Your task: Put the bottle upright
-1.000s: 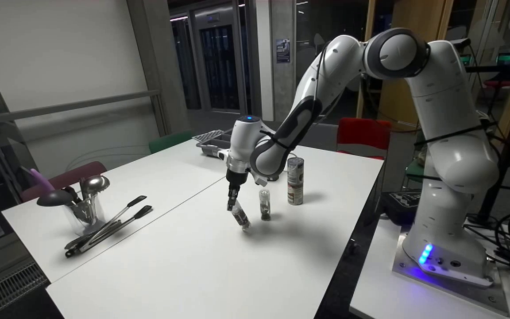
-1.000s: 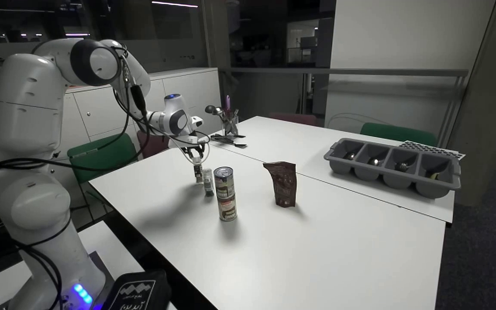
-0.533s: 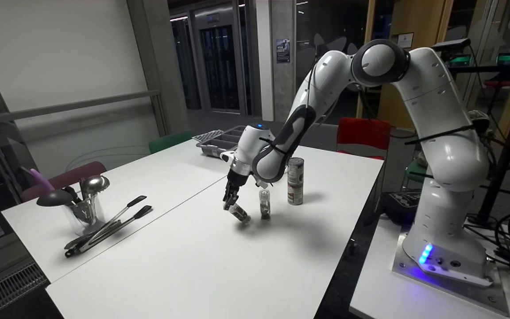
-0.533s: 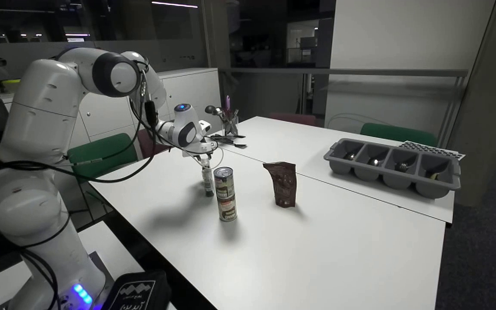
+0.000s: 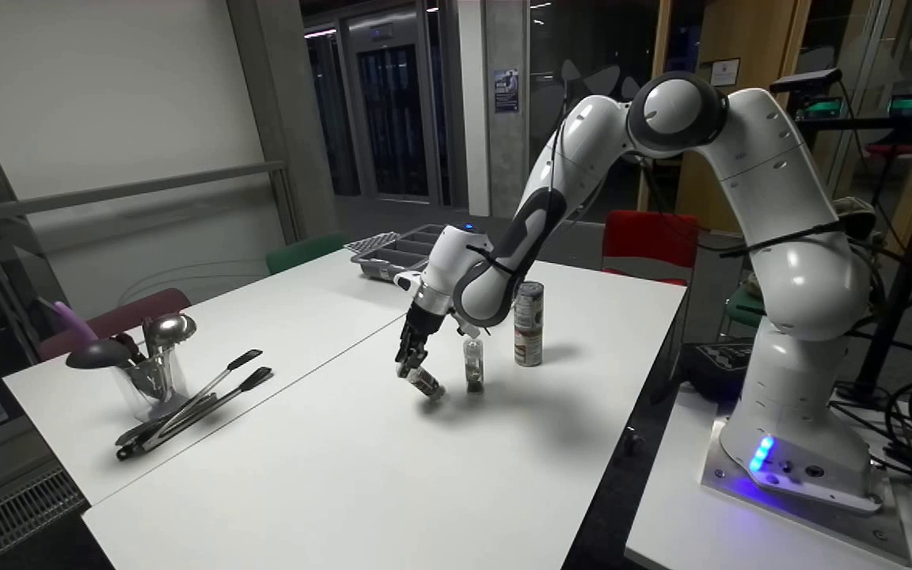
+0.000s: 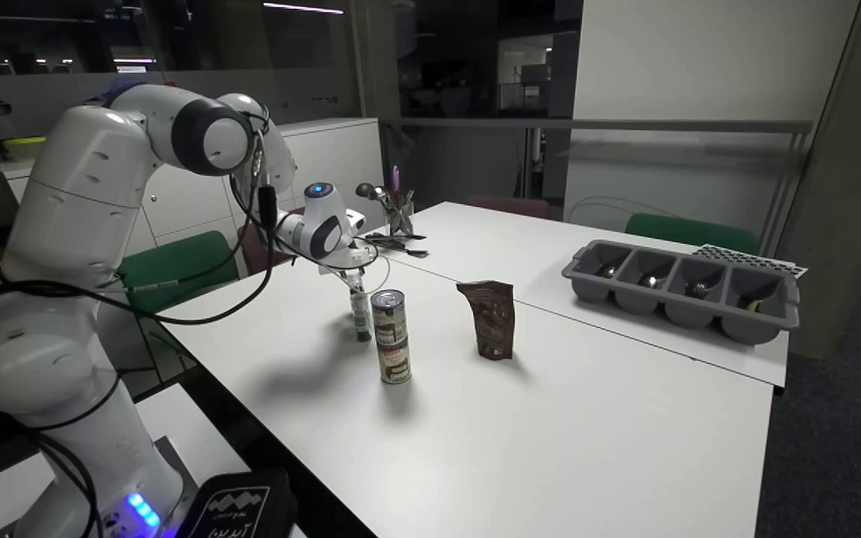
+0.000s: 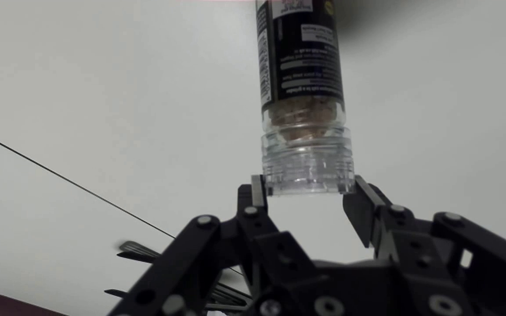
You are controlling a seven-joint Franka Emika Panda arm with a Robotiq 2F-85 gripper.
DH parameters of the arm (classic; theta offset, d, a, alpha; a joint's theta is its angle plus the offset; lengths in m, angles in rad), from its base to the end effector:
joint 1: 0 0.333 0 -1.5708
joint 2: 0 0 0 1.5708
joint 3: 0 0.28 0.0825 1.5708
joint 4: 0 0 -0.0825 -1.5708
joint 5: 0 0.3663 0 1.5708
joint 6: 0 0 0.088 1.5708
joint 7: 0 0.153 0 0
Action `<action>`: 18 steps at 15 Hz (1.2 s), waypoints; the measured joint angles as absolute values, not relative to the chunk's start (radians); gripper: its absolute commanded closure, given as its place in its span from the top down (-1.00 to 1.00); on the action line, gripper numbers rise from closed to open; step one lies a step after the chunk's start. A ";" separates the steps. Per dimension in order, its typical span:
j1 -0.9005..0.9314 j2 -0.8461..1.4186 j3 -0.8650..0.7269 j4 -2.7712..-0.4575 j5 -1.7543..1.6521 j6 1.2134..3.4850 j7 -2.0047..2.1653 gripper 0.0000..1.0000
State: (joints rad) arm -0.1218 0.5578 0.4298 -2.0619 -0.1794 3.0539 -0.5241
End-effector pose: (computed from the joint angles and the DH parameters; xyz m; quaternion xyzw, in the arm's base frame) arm 0.5916 0.2000 0.1809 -0.8719 -0.4179 -0.2513 0.0449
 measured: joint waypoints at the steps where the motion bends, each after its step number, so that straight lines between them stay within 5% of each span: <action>1: -0.118 0.555 0.430 -2.064 -0.181 3.056 -0.523 -0.50; 18: -0.097 0.436 0.438 -2.211 -0.183 3.171 -0.517 -0.50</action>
State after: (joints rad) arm -0.0972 0.4365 0.4375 -2.2108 -0.1831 3.1713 -0.5172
